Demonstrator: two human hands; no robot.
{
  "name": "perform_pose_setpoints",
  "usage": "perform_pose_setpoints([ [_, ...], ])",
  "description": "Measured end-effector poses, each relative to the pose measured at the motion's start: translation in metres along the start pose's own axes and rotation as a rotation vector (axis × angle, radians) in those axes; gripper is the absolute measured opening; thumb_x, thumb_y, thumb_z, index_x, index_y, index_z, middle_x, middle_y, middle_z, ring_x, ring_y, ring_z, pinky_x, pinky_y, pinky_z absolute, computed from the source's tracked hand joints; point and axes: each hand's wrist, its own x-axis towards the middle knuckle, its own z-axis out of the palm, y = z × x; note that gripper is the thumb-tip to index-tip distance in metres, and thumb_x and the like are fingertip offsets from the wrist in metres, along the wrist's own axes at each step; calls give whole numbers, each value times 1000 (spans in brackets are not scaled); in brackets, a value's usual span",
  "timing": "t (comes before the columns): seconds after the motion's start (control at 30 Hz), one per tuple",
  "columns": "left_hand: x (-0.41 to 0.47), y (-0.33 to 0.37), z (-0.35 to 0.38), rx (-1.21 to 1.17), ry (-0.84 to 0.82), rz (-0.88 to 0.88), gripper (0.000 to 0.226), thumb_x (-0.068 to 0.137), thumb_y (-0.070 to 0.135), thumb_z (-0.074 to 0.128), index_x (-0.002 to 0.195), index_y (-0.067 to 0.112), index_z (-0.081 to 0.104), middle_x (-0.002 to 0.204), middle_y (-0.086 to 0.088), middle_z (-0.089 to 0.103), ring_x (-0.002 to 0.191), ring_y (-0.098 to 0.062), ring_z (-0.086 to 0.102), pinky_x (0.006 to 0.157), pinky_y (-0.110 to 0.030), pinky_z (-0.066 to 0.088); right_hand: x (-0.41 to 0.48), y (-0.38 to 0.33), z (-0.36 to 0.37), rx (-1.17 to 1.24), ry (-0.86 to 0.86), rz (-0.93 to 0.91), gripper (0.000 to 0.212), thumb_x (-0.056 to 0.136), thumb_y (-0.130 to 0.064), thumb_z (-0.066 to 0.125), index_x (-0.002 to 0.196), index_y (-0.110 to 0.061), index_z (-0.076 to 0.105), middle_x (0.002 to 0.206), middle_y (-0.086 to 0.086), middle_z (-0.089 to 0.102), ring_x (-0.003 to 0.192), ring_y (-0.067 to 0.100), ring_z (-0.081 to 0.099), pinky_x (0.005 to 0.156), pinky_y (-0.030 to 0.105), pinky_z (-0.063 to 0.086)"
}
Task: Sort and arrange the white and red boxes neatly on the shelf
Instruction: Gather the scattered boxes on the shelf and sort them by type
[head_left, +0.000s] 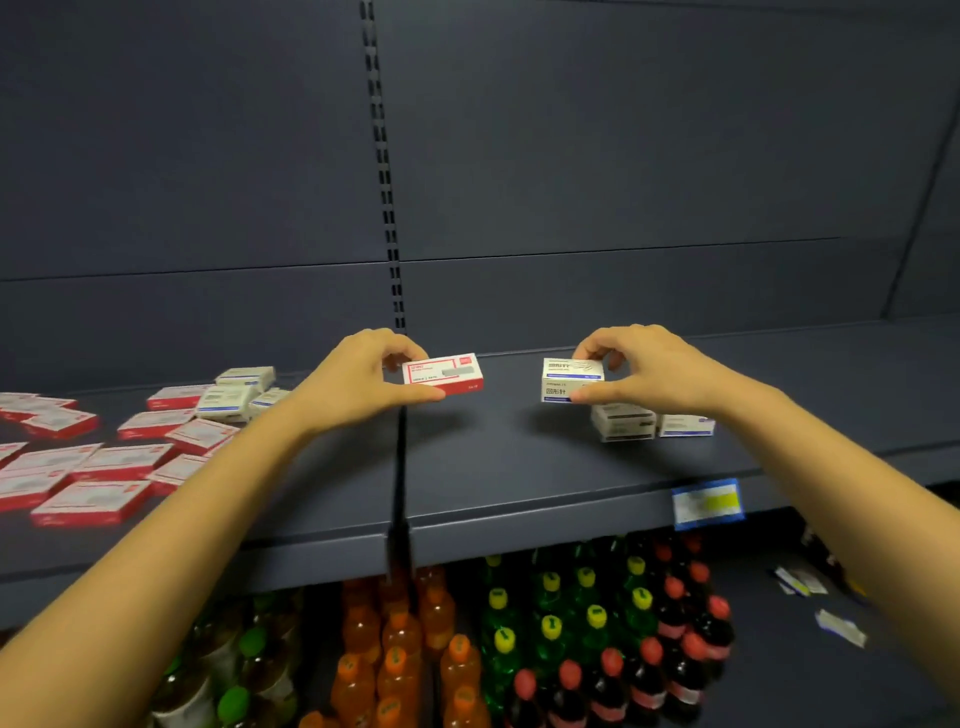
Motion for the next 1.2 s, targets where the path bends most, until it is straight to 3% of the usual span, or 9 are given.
perform_pose_setpoints([
  [0.1,8,29,19,-5,16,-19,33,73,32,74,101,18,64,96,8,60,95,-16,57,84,-31,46,-6,29,-10,31,-30,-30,34,76,-42,70,105,-27,59,105,-10,64,97,11,58,86,34,49],
  [0.27,15,60,44,-7,41,-85,37,73,33,73,105,17,63,104,2,64,98,-18,58,89,-38,48,-4,66,-12,15,-92,-78,34,78,-43,68,107,-27,59,109,-10,63,100,10,55,90,37,47],
  [0.4,19,73,56,-16,51,-131,38,73,33,74,105,16,64,108,-1,64,98,-17,57,88,-35,47,-3,82,-7,38,-137,-91,35,79,-44,67,108,-27,57,112,-10,63,103,10,55,93,39,47],
  [0.53,25,81,60,-9,56,-133,37,72,34,74,104,18,64,106,-1,65,94,-15,57,85,-33,47,-3,90,-6,66,-146,-95,54,78,-49,64,125,-27,50,126,-8,57,114,11,53,98,40,46],
  [0.7,43,102,71,-3,32,-94,34,74,33,73,103,18,65,100,4,62,96,-17,57,88,-36,47,-11,118,-25,89,-34,-55,46,78,-55,56,118,-32,57,120,-7,63,108,12,58,96,42,47],
  [0.87,64,136,95,20,20,-22,34,75,30,72,105,14,64,96,8,58,98,-16,56,88,-34,45,-26,163,-40,-4,-16,7,32,85,-46,57,114,-33,60,114,-9,65,96,10,60,93,41,49],
  [1.07,103,186,138,22,8,44,36,75,33,71,106,15,63,100,5,60,93,-11,54,82,-27,44,-47,229,-70,-184,-13,26,30,87,-47,52,114,-34,57,117,-14,59,92,3,48,80,30,42],
  [1.2,128,226,182,38,3,49,38,74,38,71,105,19,63,103,3,62,94,-13,54,81,-32,47,-63,280,-101,-243,-18,22,30,88,-45,52,115,-33,57,119,-12,59,98,7,51,83,31,44],
])
